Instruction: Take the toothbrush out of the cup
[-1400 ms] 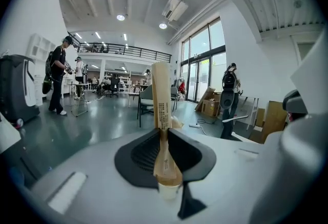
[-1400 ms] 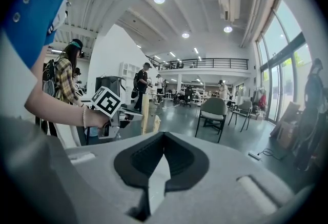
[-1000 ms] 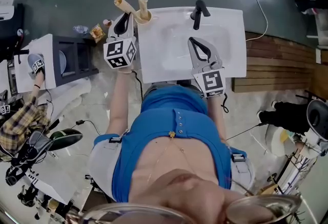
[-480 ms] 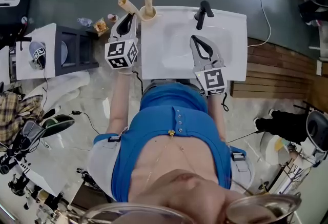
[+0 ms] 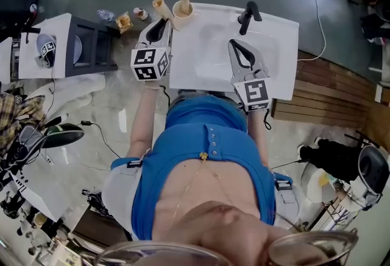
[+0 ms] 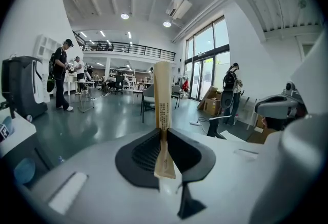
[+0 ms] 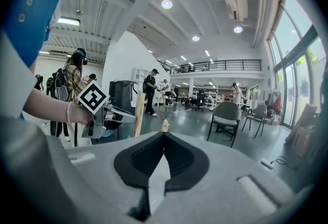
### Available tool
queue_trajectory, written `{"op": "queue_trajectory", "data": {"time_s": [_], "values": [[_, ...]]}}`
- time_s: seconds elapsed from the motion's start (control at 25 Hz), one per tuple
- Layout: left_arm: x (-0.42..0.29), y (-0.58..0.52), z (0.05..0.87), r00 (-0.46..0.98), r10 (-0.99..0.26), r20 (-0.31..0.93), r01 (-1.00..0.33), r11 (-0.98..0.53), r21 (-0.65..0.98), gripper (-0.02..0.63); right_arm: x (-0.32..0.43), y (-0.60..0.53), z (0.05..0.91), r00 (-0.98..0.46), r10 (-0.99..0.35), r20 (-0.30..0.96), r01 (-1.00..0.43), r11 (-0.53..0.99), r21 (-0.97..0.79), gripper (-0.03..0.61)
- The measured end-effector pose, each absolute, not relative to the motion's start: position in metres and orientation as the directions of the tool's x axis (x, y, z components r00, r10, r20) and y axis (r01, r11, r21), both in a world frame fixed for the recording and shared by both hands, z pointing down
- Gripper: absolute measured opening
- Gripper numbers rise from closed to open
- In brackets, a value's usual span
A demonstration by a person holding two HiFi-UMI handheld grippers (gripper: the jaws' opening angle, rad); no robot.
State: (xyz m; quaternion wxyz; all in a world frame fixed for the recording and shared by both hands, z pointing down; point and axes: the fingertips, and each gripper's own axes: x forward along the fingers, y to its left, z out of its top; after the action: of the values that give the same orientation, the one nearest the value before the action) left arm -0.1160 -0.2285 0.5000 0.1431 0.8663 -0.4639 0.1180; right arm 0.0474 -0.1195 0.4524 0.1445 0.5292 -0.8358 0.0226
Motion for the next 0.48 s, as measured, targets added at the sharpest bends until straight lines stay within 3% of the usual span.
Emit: {"op": "queue_trajectory", "data": {"time_s": [0.48], "values": [[-0.12, -0.199, 0.532, 0.533, -0.722, 0.441, -0.839, -0.516, 0.171, 0.044, 0.038, -0.119, 0.456, -0.43, -0.858, 0.281, -0.874, 0.473, 0.109, 0.001]]}}
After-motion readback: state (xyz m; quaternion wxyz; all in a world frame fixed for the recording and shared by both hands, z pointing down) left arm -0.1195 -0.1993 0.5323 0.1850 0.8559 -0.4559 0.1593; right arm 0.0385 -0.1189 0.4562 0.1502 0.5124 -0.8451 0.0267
